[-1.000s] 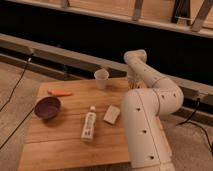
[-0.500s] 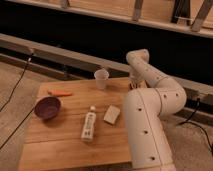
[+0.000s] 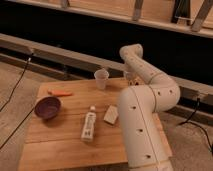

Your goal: Push the eraser across the table

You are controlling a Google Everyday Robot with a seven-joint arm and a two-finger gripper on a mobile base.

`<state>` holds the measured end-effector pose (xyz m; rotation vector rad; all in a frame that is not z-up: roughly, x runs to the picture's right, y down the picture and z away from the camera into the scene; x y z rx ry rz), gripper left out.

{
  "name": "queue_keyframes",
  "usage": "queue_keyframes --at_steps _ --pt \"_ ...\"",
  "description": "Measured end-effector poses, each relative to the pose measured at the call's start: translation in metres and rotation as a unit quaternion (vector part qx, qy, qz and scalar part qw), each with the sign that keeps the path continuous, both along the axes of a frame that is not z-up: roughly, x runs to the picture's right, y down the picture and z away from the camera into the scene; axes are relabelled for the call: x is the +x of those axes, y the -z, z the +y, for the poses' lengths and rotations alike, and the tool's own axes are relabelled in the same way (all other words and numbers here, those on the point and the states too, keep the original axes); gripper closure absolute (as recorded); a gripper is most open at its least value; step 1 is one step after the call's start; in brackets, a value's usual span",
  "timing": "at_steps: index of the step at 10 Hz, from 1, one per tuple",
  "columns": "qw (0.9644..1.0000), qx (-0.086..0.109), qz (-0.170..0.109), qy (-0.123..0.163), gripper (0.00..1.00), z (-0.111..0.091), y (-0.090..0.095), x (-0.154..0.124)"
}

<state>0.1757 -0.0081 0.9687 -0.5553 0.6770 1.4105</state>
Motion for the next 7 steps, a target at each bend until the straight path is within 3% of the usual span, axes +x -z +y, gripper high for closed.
queue_keyframes --at_steps 7 --pt "0.9993 -0.035 -0.003 -0.009 1.0 0.043 -0.031 0.016"
